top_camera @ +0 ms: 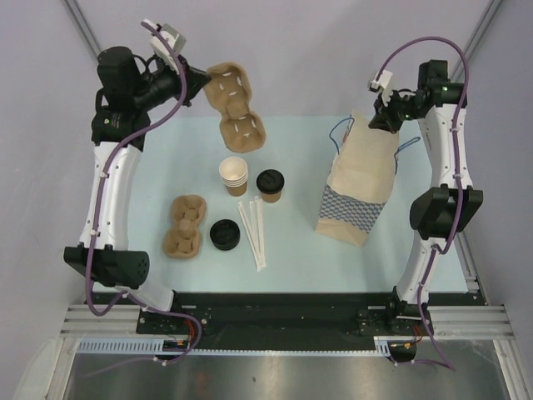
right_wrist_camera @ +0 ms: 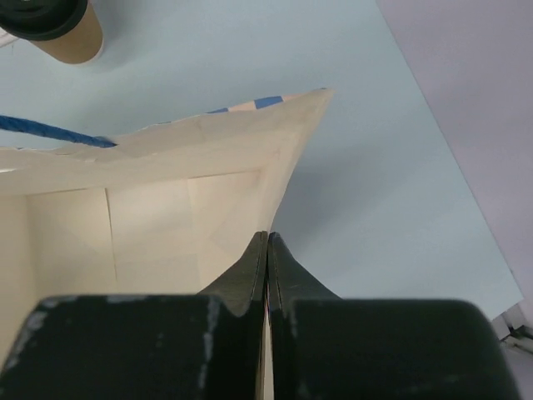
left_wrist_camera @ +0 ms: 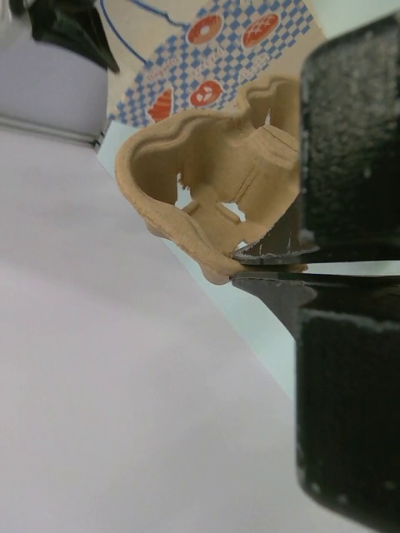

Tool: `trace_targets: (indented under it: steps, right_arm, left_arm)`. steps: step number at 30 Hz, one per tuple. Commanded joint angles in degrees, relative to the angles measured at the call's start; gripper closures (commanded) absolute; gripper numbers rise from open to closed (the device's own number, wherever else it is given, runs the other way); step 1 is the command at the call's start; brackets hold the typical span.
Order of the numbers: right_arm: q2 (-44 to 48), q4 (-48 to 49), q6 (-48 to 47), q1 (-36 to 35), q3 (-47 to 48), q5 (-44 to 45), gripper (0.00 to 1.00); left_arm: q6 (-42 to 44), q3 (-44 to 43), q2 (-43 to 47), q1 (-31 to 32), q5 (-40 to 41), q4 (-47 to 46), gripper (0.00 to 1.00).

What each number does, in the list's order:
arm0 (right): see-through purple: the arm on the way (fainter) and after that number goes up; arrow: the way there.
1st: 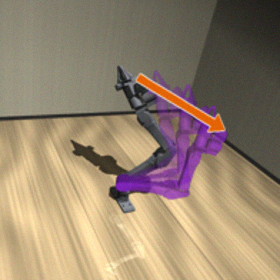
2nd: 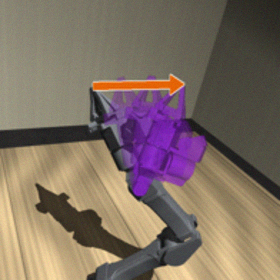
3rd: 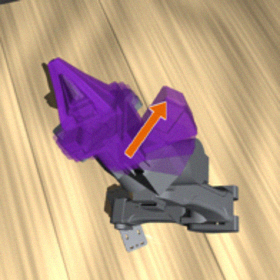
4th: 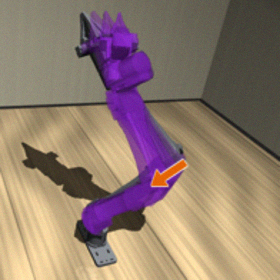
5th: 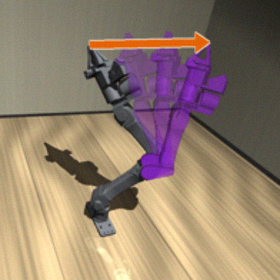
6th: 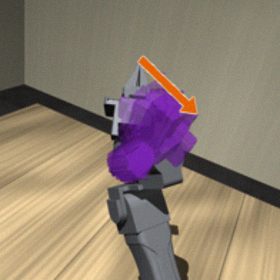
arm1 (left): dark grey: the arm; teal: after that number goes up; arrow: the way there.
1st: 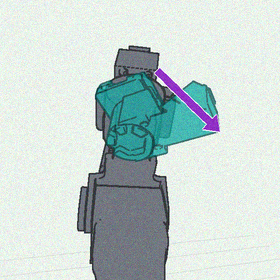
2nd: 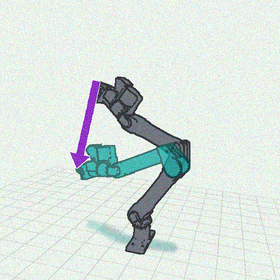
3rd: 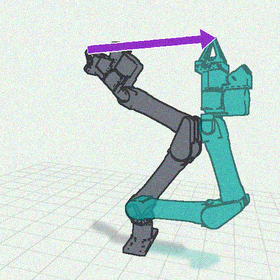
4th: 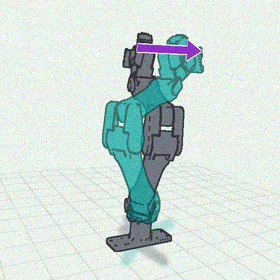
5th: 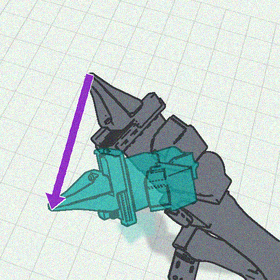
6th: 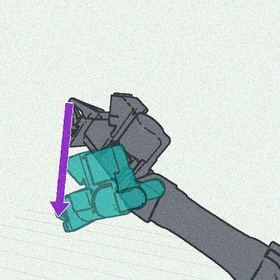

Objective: Pack the takeout coffee

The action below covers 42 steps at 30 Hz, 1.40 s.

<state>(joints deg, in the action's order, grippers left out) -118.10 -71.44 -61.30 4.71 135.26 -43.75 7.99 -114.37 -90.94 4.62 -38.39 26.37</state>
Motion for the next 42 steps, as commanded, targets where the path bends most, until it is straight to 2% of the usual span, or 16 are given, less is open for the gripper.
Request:
trace_targets:
  steps: [1, 5, 9, 13, 20, 23, 28, 31, 36, 42]
  right_arm:
    - [6.4, 1.0, 4.8, -0.8, 0.2, -2.0, 1.0]
    - [11.0, 1.5, 9.2, -2.2, -5.0, -2.0, 1.0]
    - [16.1, 4.8, 13.6, -2.9, -10.9, -2.1, 1.0]
    - [21.6, 6.8, 15.8, -4.5, -15.8, -0.6, 1.0]
    - [27.8, 10.3, 21.3, -8.6, -22.8, 2.3, 1.0]
    - [28.6, 10.6, 23.4, -9.8, -23.6, 3.0, 1.0]
    - [28.8, 12.0, 26.9, -10.7, -23.1, 4.1, 1.0]
    - [28.7, 12.8, 28.2, -10.7, -22.9, 4.1, 1.0]
    - [28.5, 13.4, 30.3, -10.5, -23.0, 3.2, 1.0]
    - [28.6, 13.5, 31.3, -10.1, -23.0, 2.1, 1.0]
  left_arm:
    - [4.5, -1.7, 6.0, 5.4, -2.8, -6.6, 1.0]
    - [4.9, -2.1, 7.9, 12.4, -2.7, -9.0, 1.0]
    - [11.6, 0.3, 10.3, 21.1, 0.4, -10.1, 1.0]
    - [14.6, 2.9, 12.0, 29.1, 4.6, -13.2, 1.0]
    - [19.3, 1.9, 12.0, 42.2, 11.0, -15.1, 1.0]
    - [20.7, -1.4, 9.6, 46.6, 15.1, -13.2, 1.0]
    - [19.5, -7.6, 6.0, 50.0, 18.3, -12.0, 1.0]
    - [20.7, -6.1, 5.3, 52.3, 20.0, -12.0, 1.0]
    - [20.6, 3.3, 5.1, 53.4, 24.1, -16.2, 1.0]
    - [20.8, 13.8, 4.2, 53.8, 25.0, -22.6, 1.0]
